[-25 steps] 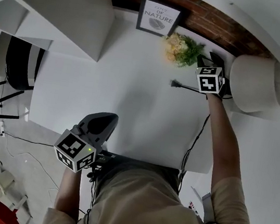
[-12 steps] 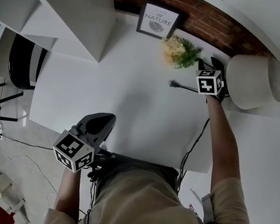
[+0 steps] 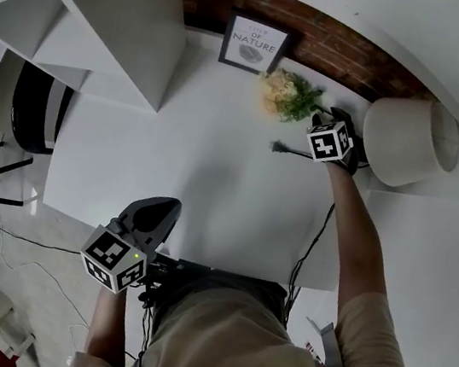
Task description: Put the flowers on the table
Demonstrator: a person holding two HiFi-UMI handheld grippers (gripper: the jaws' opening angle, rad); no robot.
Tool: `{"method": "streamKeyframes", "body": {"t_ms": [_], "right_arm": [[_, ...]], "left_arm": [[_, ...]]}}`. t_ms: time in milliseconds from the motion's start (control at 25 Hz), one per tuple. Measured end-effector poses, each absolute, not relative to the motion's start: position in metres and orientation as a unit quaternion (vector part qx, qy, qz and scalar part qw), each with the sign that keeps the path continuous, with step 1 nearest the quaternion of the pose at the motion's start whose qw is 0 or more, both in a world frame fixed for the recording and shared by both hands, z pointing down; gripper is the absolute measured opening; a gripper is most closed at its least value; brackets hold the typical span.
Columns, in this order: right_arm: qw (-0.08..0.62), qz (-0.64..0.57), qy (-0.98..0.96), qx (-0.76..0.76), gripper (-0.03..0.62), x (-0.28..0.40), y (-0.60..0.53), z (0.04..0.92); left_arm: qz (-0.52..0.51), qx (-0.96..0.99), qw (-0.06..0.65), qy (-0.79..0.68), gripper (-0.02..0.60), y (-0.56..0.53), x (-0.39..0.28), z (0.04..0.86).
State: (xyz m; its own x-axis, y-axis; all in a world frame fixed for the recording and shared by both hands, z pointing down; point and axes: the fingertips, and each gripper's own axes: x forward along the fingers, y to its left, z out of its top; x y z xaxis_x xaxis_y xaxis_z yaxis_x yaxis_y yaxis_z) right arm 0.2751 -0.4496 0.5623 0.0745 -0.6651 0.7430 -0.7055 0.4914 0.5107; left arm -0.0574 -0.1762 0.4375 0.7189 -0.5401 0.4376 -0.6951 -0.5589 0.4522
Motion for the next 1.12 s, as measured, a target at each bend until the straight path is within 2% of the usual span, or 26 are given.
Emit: {"method": "streamKeyframes", "body": {"t_ms": [200, 560, 800, 1120], "right_arm": [[0.559, 0.010, -0.663, 0.497, 0.195, 0.286, -0.468, 0.577], [0.554, 0.008, -0.659, 0.510, 0.195, 0.296, -0.485, 0.581], [0.490, 0.022, -0.684, 0.540, 0.196, 0.291, -0.485, 0.560], [0.447, 0.034, -0.704, 0.551, 0.196, 0.273, -0.462, 0.542]], "left_arm": [[0.140, 0.862, 0.322, -0.365, 0.009, -0.170, -0.064, 0.444], [0.149, 0.859, 0.324, -0.366, 0.009, -0.181, -0.057, 0.447], [0.151, 0.864, 0.320, -0.358, 0.009, -0.185, -0.052, 0.446], [0.143, 0.871, 0.310, -0.353, 0.009, -0.186, -0.052, 0.440]]}}
